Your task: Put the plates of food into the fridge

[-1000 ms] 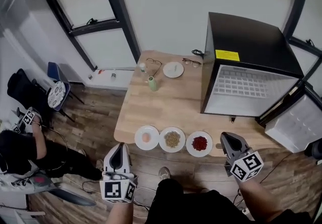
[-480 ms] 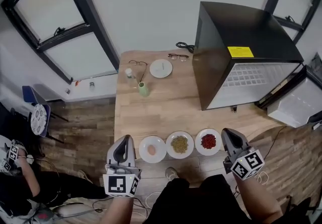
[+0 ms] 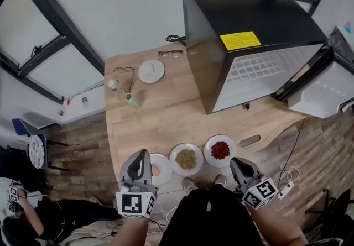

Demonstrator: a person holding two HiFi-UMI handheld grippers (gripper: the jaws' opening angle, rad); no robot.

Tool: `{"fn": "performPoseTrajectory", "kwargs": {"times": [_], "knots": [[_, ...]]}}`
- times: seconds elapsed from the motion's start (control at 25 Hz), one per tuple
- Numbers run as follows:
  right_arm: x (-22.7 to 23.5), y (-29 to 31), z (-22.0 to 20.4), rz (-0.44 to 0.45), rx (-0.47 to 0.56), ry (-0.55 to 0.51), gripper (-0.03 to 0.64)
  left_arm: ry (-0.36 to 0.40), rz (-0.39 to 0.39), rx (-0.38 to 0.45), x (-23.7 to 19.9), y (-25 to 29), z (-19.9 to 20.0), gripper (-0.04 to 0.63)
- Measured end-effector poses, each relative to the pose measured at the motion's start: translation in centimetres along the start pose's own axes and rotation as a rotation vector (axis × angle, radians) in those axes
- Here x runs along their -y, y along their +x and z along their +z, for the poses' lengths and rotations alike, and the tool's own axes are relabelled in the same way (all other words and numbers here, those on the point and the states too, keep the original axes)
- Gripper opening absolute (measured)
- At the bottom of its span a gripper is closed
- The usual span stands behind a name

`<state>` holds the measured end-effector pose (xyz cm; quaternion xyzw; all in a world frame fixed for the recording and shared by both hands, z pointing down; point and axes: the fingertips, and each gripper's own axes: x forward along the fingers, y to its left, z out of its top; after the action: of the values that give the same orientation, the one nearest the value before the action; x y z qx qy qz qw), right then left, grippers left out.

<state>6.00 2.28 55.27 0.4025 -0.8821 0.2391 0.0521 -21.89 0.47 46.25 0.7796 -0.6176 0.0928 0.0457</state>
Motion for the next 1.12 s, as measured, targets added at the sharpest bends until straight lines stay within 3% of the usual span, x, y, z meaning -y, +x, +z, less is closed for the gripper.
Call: {"fn": "performPoseTrajectory", "kwargs": {"times": [0.24,0.28,0.36,0.4,0.72,0.96,1.04,1.12], "knots": [[2.7,-1.1,-7.4,-0.104,-0.105,0.105,0.025,0.013,-0.068,-0.019,2.6,1.7,-2.2,0.003],[3.1,-1.3,-8.6,-0.112,-0.121,0.141,0.039,0.015,-0.075,-0.022,3.0,1.9,-2.4,0.003],[4.2,-1.2,-10.8,-0.128,-0.145,0.236,0.193,0.024,-0.090,-0.023,3.5,2.1,-2.3,0.003],[4.6,-1.1,-11.7,-0.139,-0.149,0.287,0.220,0.030,-0.097,-0.025,3.7,2.1,-2.2,0.003],[7.8,0.1,-17.6,-0.287,-0.120,0.672,0.270,0.079,-0.090,-0.029,2.6,-0.3,-1.3,0.003],[9.3,2.1,-17.8,-0.290,-0.049,0.734,0.272,0.088,-0.058,-0.023,1.3,-1.2,-1.4,0.003],[9.2,2.6,-18.0,-0.274,-0.070,0.722,0.271,0.099,-0.057,-0.003,1.3,-1.5,-1.4,0.003],[8.7,2.9,-18.1,-0.259,-0.099,0.685,0.220,0.120,-0.065,0.005,1.5,-1.7,-1.4,0.003]]}}
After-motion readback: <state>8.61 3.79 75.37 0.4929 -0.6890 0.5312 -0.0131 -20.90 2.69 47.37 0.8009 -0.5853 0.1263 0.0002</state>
